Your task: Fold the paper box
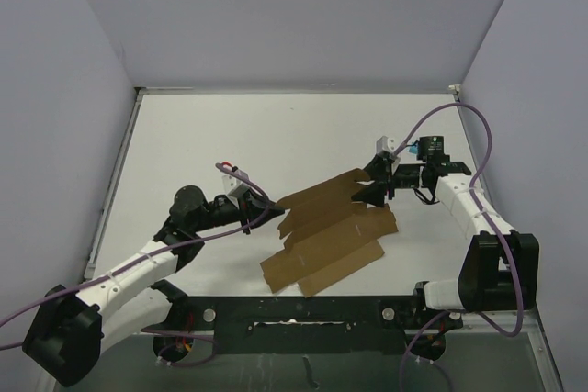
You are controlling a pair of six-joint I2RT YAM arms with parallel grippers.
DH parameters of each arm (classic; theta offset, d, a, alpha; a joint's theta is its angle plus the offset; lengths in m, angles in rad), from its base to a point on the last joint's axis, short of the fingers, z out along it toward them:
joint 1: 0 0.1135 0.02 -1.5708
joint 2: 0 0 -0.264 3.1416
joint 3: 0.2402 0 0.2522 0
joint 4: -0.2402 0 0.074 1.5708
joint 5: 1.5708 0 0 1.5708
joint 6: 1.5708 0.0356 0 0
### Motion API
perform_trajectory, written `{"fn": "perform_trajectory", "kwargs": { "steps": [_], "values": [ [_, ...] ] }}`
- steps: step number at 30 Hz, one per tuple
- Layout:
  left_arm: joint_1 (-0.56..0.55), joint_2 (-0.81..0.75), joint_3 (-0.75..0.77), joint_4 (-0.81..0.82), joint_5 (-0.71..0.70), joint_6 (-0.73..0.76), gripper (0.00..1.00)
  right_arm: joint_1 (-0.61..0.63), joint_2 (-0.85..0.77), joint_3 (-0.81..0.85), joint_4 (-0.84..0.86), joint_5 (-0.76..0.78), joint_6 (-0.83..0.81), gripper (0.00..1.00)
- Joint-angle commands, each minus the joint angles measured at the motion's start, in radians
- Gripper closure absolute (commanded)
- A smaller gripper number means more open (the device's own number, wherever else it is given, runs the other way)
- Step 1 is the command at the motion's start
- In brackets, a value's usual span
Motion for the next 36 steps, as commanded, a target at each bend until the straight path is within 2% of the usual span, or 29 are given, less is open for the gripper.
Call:
{"fn": "perform_trajectory", "kwargs": {
  "steps": [1,12,20,23,24,26,30,36],
  "values": [
    [0.005,0.012,-0.001,0.095,0.020,-0.014,1.00,0.012,0.006,0.038,0.004,-0.050,-0.024,0.49],
    [0.005,0.029,-0.003,0.115,0.016,-0.023,1.00,0.022,0.007,0.053,-0.054,-0.068,-0.074,0.71],
    [0.005,0.026,-0.007,0.098,-0.036,-0.037,1.00,0.021,0.009,0.100,-0.136,-0.052,-0.111,1.00],
    [0.005,0.018,-0.005,0.064,-0.095,-0.044,1.00,0.011,0.003,0.117,-0.154,-0.047,-0.103,1.00],
    [0.005,0.012,-0.004,0.048,-0.121,-0.046,0.98,0.007,-0.001,0.118,-0.154,-0.046,-0.100,1.00],
    [0.005,-0.004,-0.002,0.011,-0.168,-0.050,0.87,0.000,-0.008,0.115,-0.149,-0.047,-0.094,1.00],
    [0.009,-0.066,-0.001,-0.077,-0.237,-0.062,0.78,-0.014,-0.015,0.116,-0.138,-0.044,-0.071,1.00],
    [0.016,-0.198,-0.023,-0.202,-0.357,-0.141,0.57,-0.020,-0.017,0.122,-0.120,-0.019,-0.029,1.00]
  ]
}}
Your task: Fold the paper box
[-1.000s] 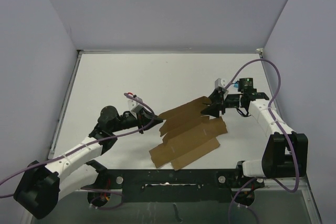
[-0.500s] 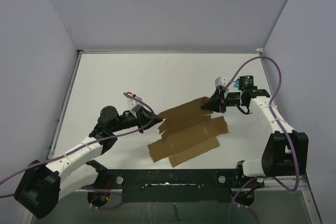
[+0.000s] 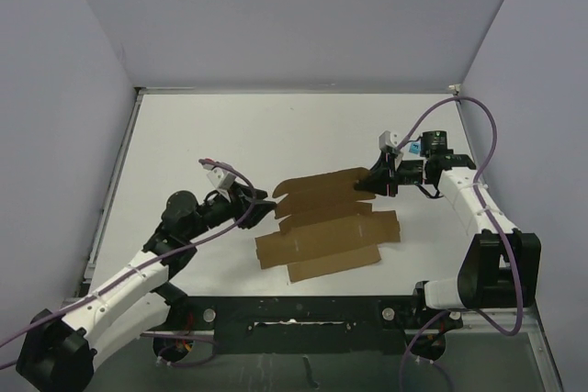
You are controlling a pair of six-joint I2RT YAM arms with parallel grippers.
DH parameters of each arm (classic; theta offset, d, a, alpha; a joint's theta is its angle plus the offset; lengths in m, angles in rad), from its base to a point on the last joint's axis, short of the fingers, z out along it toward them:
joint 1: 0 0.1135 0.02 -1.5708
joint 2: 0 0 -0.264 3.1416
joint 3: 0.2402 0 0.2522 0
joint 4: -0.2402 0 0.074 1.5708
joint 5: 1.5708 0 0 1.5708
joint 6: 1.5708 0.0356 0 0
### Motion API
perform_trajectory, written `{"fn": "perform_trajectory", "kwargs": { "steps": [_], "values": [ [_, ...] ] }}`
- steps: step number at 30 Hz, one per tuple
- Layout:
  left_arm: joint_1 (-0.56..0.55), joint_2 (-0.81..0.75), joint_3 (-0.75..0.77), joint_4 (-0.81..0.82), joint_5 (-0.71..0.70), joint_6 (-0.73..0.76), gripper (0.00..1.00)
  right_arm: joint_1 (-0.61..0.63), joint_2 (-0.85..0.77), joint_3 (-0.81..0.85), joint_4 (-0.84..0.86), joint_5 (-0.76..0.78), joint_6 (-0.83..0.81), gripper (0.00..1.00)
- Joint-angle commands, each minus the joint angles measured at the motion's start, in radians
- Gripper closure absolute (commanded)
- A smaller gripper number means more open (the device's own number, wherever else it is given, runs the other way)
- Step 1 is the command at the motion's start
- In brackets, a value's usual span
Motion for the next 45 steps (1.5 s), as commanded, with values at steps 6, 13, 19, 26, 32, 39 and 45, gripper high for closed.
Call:
{"fn": "perform_trajectory", "kwargs": {
  "steps": [6,13,19,26,32,39,45],
  "values": [
    [0.012,-0.131,-0.072,-0.075,-0.101,-0.209,0.50,-0.036,-0.046,0.057,0.030,-0.019,0.081,1.00],
    [0.012,-0.130,-0.156,-0.057,-0.133,-0.346,0.65,-0.064,-0.062,0.058,0.060,-0.023,0.144,1.00],
    [0.013,-0.068,-0.202,0.023,-0.229,-0.333,0.86,-0.064,-0.063,0.058,0.062,-0.028,0.150,1.00],
    [0.005,0.103,-0.200,0.216,-0.208,-0.276,0.88,-0.062,-0.063,0.056,0.069,-0.042,0.165,1.00],
    [-0.003,0.269,-0.169,0.401,-0.127,-0.131,0.88,-0.063,-0.064,0.053,0.073,-0.050,0.167,1.00],
    [-0.002,0.368,-0.164,0.546,-0.002,0.042,0.82,-0.061,-0.062,0.051,0.071,-0.068,0.167,1.00],
    [-0.002,0.456,-0.127,0.621,0.113,0.106,0.81,-0.061,-0.064,0.051,0.069,-0.089,0.165,1.00]
  ]
}}
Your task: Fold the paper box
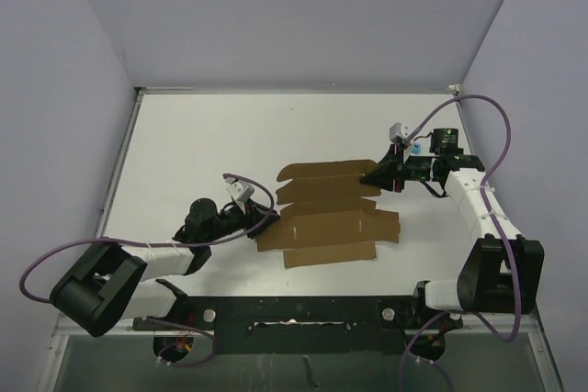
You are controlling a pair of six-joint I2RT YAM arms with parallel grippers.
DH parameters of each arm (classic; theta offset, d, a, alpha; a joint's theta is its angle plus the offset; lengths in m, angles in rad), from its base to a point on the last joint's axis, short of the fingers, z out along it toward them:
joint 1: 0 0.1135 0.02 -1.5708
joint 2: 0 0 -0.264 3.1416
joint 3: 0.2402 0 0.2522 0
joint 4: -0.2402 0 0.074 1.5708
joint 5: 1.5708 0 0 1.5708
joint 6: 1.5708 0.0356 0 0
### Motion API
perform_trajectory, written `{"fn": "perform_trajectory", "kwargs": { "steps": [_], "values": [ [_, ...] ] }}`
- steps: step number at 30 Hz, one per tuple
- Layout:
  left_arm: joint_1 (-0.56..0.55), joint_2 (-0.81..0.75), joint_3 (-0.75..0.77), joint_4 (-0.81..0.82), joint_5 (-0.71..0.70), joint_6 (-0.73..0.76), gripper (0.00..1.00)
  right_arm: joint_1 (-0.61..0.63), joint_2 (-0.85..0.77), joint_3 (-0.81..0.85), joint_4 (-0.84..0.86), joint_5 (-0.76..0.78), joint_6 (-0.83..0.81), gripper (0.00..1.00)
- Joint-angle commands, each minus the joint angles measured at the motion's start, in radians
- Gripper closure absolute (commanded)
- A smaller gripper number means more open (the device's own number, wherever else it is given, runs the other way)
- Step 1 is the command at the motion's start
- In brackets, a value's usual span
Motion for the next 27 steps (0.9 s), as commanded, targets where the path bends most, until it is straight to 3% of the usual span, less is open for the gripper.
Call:
{"fn": "perform_trajectory", "kwargs": {
  "steps": [1,15,27],
  "values": [
    [-0.005,0.066,0.066,0.167,0.122,0.086,0.81,0.002,-0.038,0.039,0.022,-0.070,0.008,1.00],
    [-0.005,0.304,0.106,0.514,0.247,0.011,0.71,0.001,-0.040,0.036,0.021,-0.100,0.006,1.00],
    [-0.002,0.350,0.141,0.493,0.268,0.017,0.66,0.003,-0.039,0.033,0.018,-0.136,0.004,1.00]
  ]
}}
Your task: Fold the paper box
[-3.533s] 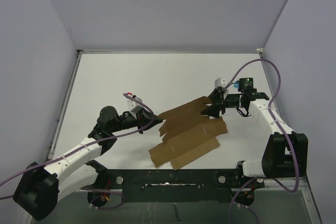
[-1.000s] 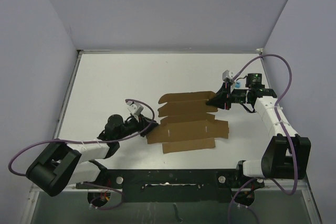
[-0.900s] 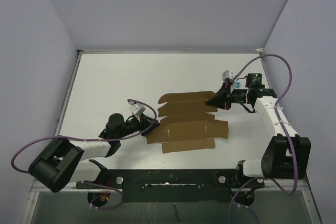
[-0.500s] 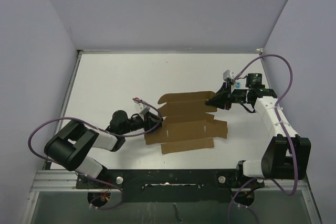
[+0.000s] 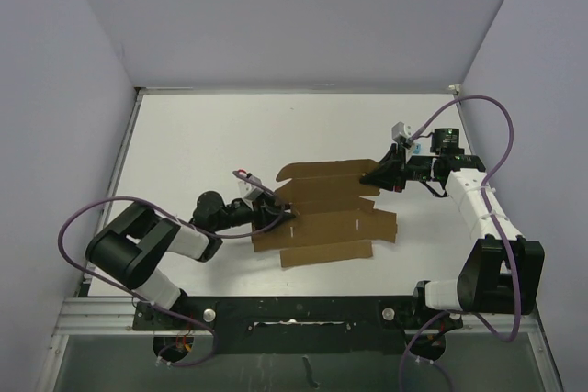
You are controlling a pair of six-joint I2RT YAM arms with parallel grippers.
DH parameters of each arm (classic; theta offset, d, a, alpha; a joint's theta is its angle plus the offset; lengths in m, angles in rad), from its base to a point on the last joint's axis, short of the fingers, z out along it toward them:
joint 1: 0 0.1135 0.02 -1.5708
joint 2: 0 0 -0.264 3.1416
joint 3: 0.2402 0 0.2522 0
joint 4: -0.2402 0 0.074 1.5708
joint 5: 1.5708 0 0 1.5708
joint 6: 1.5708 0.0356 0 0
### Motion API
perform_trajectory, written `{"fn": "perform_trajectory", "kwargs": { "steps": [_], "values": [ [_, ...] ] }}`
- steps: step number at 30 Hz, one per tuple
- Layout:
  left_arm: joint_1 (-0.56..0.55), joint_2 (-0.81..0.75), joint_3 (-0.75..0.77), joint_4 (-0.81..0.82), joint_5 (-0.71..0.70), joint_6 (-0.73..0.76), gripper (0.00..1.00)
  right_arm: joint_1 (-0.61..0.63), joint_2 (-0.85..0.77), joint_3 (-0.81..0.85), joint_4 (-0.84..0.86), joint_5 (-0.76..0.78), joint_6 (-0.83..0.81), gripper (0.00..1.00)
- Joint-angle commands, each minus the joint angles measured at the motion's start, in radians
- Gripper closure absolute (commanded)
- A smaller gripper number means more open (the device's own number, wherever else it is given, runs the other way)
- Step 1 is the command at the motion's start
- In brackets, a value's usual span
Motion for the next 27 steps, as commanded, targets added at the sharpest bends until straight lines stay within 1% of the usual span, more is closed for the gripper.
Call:
{"fn": "perform_trajectory", "kwargs": {
  "steps": [1,6,13,16,19,27],
  "values": [
    [-0.002,0.064,0.049,0.110,0.014,-0.010,0.66,0.003,-0.036,0.032,0.019,-0.081,0.001,1.00],
    [-0.002,0.118,0.067,0.188,0.010,-0.037,0.66,0.003,-0.035,0.032,0.018,-0.095,-0.002,1.00],
    [-0.001,0.133,0.091,0.194,0.018,-0.069,0.73,0.003,-0.029,0.031,0.017,-0.100,-0.002,1.00],
    [-0.002,0.133,0.103,0.194,0.027,-0.080,0.83,0.005,-0.027,0.031,0.017,-0.100,-0.003,1.00],
    [-0.002,0.141,0.112,0.195,0.040,-0.094,1.00,0.004,-0.027,0.032,0.017,-0.099,-0.003,1.00],
    [0.009,0.109,0.084,0.196,0.033,-0.094,1.00,-0.001,-0.026,0.033,0.014,-0.089,-0.004,1.00]
  ]
}}
